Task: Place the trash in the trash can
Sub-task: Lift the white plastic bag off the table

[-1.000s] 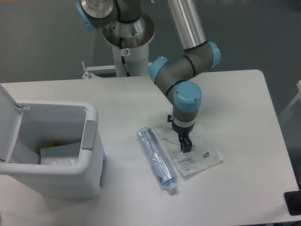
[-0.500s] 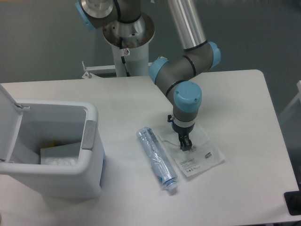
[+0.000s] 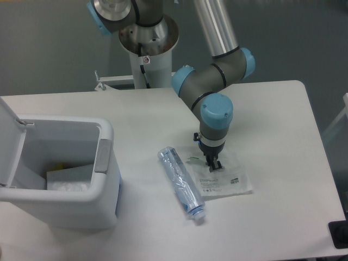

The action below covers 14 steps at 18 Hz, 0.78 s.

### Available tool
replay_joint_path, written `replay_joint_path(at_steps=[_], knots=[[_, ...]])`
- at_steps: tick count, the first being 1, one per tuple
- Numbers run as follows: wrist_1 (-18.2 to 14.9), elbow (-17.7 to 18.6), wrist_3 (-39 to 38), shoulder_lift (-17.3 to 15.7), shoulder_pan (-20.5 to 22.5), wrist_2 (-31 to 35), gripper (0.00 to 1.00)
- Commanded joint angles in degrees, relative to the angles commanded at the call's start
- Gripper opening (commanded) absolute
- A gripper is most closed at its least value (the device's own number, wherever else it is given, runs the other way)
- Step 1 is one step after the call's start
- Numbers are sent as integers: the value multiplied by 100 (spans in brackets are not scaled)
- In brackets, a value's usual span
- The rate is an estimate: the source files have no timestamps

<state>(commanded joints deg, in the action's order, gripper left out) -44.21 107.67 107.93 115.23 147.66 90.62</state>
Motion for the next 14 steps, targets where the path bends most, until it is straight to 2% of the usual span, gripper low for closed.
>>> replay_joint_path(at_steps=[3, 5, 11, 14], knots=[[-26, -123, -228, -149, 17, -35, 5], [-44, -193, -403, -255, 35, -35, 0], [-88, -536, -834, -290, 97, -386, 0], [-105, -782, -1290, -439, 141, -606, 0]])
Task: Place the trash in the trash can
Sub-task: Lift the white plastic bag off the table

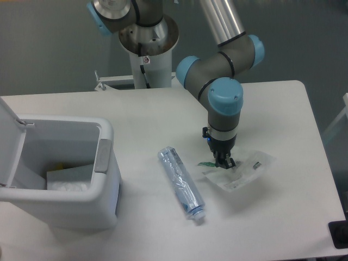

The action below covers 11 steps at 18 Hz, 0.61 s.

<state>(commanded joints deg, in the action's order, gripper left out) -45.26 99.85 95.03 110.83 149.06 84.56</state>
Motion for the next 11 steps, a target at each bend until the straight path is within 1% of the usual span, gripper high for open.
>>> replay_joint_path(at_steps=[2, 4, 6, 7, 11], knots=[[-9, -202, -439, 0, -9, -254, 0], [-88, -404, -1062, -9, -26, -492, 0], [-123, -580, -1537, -26, -79, -589, 0], [-123, -659, -1809, -96, -105, -642, 0], [-114, -1063, -3408, -176, -272, -1142, 0]])
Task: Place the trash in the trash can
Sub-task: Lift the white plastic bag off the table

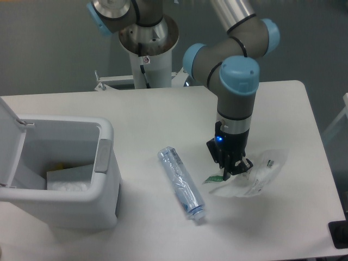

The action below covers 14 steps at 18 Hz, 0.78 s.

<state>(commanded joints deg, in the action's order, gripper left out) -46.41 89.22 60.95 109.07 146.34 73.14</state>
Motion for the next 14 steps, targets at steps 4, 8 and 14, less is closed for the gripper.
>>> replay_joint_path(at_steps=[4, 8, 14], knots=[[61, -159, -1530, -307, -176, -370, 0], [79, -282, -2665, -589, -317, -397, 0], [88, -457, -3957, -905, -720, -397, 0]])
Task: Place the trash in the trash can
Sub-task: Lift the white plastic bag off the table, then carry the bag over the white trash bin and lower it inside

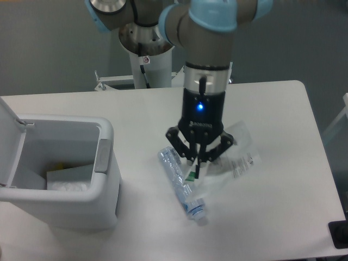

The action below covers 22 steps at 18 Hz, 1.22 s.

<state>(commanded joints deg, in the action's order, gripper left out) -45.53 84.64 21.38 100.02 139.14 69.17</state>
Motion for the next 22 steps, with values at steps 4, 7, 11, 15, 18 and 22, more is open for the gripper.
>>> replay_joint_path(at_steps=[4, 7, 11, 15, 18, 22], knots=[[0, -89, -319, -62, -570, 0, 0], [0, -10, -616, -176, -984, -9, 0], [0, 43, -1136, -202, -1406, 9, 0], [0, 157, -1285, -194, -1820, 9, 0], [0, 166, -1540, -176, -1899, -9, 0], [0, 298, -1585, -106, -1952, 0, 0]])
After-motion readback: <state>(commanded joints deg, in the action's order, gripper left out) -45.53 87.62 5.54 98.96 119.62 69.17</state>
